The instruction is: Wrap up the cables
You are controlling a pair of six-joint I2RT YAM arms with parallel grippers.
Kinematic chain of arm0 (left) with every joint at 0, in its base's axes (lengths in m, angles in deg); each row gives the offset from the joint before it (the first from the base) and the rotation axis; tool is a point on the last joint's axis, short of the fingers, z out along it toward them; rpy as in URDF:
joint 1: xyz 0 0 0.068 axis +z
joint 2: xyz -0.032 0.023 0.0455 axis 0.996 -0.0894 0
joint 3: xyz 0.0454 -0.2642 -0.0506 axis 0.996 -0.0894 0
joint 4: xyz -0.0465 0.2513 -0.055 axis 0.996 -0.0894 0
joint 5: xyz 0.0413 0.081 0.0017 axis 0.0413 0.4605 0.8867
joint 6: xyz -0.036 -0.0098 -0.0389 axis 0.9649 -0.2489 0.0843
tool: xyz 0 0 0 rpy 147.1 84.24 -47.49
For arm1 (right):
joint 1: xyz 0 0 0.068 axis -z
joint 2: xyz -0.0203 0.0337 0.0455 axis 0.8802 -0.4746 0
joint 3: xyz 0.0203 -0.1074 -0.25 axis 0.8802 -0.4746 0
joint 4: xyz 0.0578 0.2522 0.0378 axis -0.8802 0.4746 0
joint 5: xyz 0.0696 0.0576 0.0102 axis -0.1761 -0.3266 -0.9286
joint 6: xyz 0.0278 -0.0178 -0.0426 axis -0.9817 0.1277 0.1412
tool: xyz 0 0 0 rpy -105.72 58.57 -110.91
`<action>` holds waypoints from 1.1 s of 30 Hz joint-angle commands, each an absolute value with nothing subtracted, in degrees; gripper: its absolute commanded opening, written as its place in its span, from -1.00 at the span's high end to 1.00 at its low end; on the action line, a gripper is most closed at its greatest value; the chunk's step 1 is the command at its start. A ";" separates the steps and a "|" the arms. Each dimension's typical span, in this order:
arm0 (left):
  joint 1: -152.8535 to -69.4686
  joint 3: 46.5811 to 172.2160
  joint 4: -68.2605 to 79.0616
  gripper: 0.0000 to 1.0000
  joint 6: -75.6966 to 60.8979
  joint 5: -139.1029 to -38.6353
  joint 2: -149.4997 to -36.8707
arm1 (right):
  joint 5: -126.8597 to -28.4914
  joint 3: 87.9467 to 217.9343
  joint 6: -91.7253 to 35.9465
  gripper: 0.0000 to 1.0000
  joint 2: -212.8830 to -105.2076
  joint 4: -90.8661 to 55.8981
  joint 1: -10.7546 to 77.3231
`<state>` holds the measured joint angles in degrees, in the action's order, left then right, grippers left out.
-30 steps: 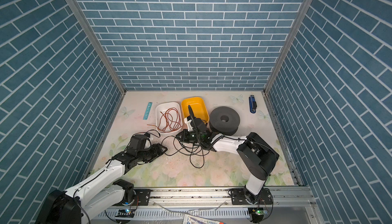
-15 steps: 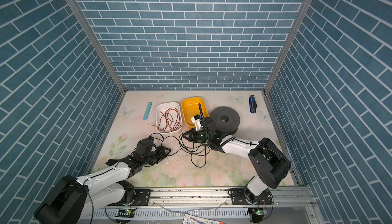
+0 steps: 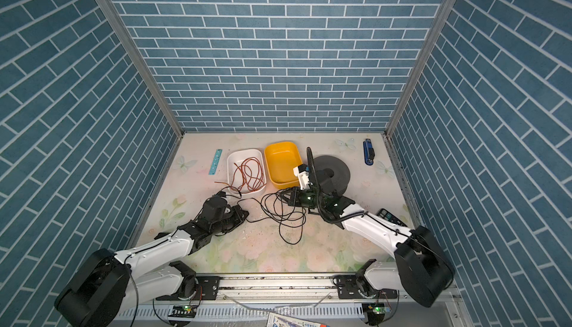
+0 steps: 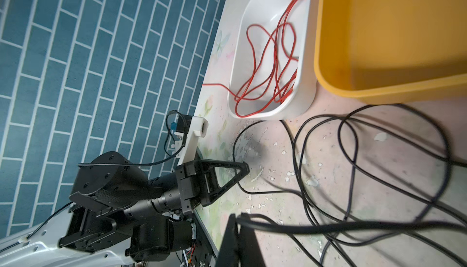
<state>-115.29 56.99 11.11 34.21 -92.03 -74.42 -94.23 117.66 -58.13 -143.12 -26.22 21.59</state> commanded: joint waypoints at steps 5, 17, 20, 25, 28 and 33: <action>-116.23 70.43 -7.36 1.00 22.15 -95.18 -64.44 | -89.95 116.01 -51.05 1.00 -134.95 -11.12 26.98; -114.17 102.52 -36.38 1.00 4.45 -92.06 -63.35 | -93.13 124.28 -36.29 1.00 -134.55 5.23 28.31; -112.78 109.91 -43.52 0.99 0.45 -88.88 -64.59 | -84.75 124.55 -37.30 1.00 -133.29 9.12 28.36; -108.41 114.82 -50.23 0.97 -2.52 -88.58 -65.10 | -69.90 123.70 -41.55 1.00 -130.77 17.48 29.48; -105.28 114.70 -51.55 0.95 -3.18 -89.00 -64.01 | -65.80 122.15 -44.99 1.00 -130.00 22.14 32.39; -102.36 109.62 -49.07 0.94 -2.07 -92.92 -62.79 | -66.06 117.59 -46.76 0.96 -126.94 23.82 35.64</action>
<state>-103.35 112.42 -48.21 -1.26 -90.50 -63.44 -69.71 120.09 -44.08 -128.72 18.65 34.73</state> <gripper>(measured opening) 0.062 0.046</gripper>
